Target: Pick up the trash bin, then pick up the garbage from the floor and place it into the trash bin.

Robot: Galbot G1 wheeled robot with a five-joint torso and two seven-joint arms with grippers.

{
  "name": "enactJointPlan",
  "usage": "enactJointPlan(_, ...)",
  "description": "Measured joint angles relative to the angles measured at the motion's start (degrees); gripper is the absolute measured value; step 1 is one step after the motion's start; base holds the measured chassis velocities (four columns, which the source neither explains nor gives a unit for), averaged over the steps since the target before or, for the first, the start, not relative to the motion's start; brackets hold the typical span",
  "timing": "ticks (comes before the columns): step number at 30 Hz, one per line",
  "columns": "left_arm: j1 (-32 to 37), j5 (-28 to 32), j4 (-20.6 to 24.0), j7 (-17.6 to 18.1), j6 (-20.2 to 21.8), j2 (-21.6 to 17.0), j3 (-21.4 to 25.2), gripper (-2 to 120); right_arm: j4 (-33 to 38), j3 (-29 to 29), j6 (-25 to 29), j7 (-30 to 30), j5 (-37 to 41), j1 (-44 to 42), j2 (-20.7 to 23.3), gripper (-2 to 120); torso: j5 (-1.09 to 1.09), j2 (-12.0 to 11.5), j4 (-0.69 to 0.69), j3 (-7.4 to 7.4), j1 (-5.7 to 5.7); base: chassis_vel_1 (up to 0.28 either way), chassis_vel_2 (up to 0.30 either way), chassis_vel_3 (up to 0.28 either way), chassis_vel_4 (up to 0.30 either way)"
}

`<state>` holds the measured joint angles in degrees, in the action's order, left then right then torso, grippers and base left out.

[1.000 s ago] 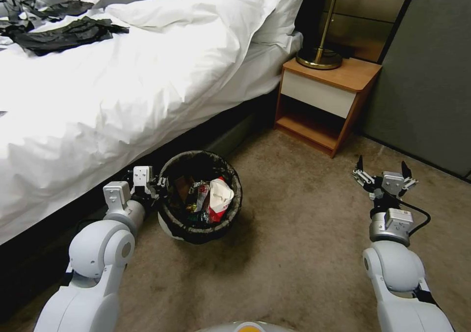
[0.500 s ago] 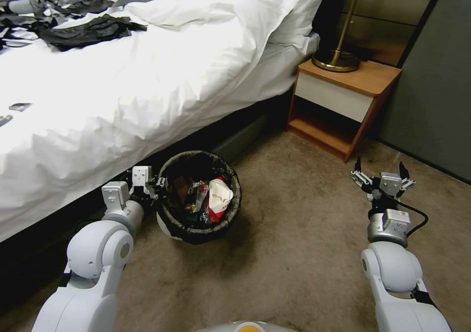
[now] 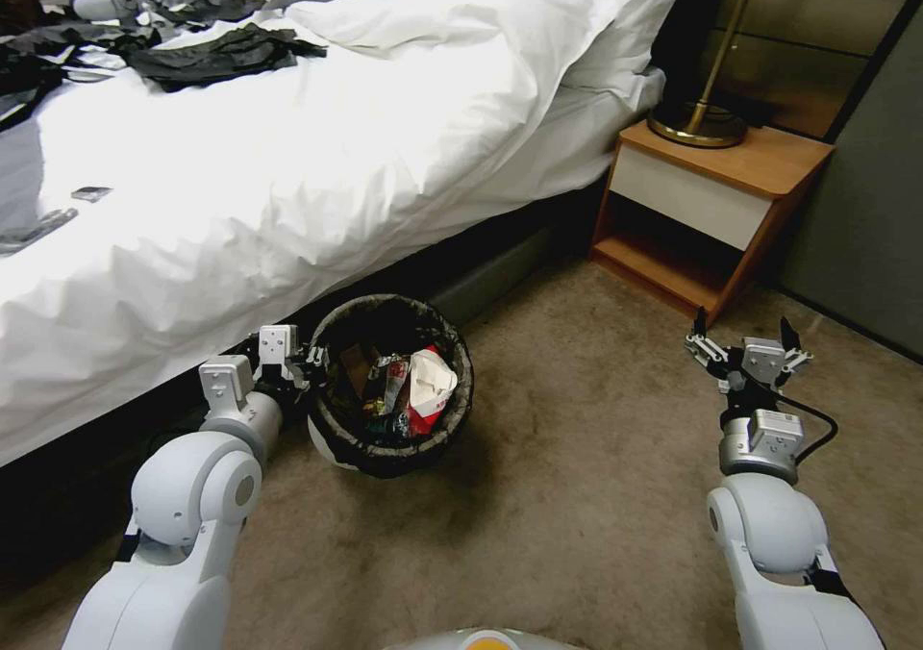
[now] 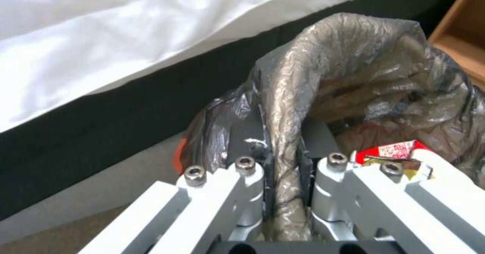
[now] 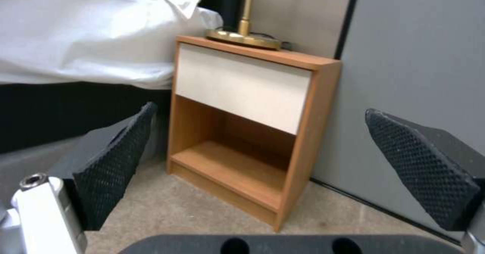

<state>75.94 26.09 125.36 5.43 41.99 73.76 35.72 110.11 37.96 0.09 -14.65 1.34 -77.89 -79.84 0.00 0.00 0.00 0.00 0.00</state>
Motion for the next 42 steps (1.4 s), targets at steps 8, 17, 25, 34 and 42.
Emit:
enactJointPlan(8, -0.3, -0.1, -0.4, -0.5, 0.0, 0.2, -0.1, 5, 0.0, -0.1, -0.3, 0.0, 0.0, 0.1, 0.0, 100, 0.00, 0.0, 0.00, 0.00, 0.00, 0.009, 0.021, 0.019, 0.019)
enactJointPlan(17, -0.2, -0.2, -0.4, -0.7, 0.0, 0.1, -0.1, 5, -0.1, 0.0, -0.3, 0.0, 0.0, 0.0, 0.1, 100, 0.00, 0.0, 0.00, 0.00, 0.00, 0.024, 0.023, 0.021, 0.022)
enactJointPlan(25, -0.4, -0.1, -0.2, -0.8, 0.0, -0.1, 0.1, 5, -0.1, 0.1, -0.5, 0.1, 0.1, 0.2, 0.1, 100, 0.00, 0.0, 0.00, 0.00, 0.00, 0.017, 0.014, 0.017, 0.017)
enactJointPlan(34, -0.4, -0.1, -0.1, -0.8, 0.0, -0.2, 0.2, 5, -0.2, 0.3, -0.5, 0.1, 0.2, 0.4, 0.3, 100, 0.00, 0.0, 0.00, 0.00, 0.00, 0.014, 0.014, 0.016, 0.019)
enactJointPlan(42, -0.4, 0.0, -0.1, -0.9, 0.0, -0.3, 0.4, 5, -0.4, 0.2, -0.5, 0.0, 0.2, 0.4, 0.1, 100, 0.00, 0.0, 0.00, 0.00, 0.00, 0.052, 0.050, 0.052, 0.053)
